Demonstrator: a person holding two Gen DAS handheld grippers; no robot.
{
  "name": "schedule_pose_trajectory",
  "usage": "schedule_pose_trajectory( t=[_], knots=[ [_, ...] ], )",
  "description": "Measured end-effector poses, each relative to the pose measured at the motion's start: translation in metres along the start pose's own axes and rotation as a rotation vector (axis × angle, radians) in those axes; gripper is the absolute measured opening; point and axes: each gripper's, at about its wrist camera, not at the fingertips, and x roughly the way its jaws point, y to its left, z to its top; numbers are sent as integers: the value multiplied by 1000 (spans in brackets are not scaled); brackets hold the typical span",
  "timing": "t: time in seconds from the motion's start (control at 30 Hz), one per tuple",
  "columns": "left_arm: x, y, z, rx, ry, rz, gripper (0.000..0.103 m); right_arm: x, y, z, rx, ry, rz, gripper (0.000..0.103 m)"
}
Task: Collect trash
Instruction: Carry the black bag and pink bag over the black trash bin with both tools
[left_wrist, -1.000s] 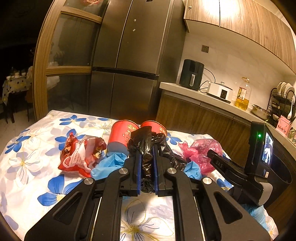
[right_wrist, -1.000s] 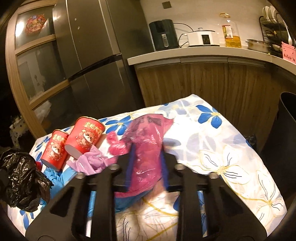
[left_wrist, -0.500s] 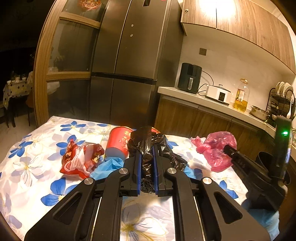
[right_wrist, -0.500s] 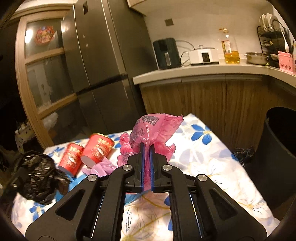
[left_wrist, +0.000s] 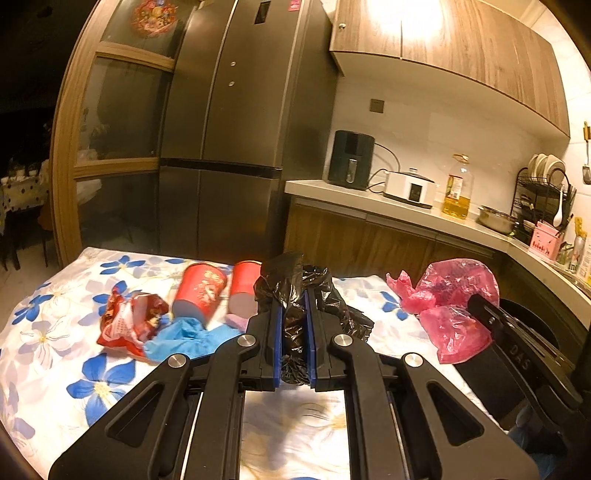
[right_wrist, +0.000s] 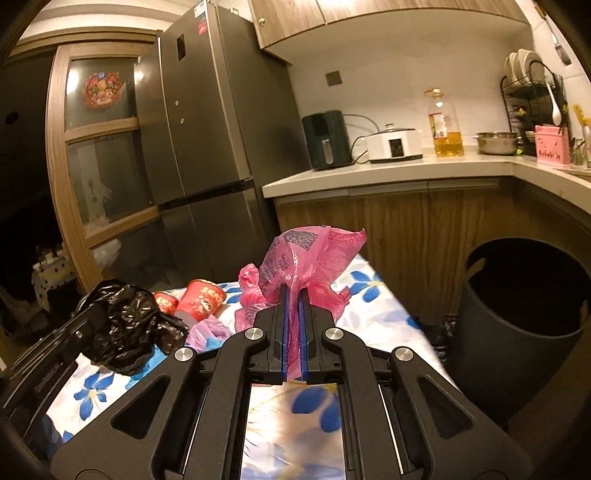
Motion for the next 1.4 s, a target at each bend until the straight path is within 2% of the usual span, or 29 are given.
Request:
schedule_pose_trajectory(
  t=[0.53, 1.4],
  knots=[
    [-7, -75, 1, 76, -1, -80, 10, -62, -59, 11, 27, -78, -78, 4],
    [11, -190, 3, 188, -3, -235, 10, -103, -156, 24, 95, -155, -253, 4]
  ],
)
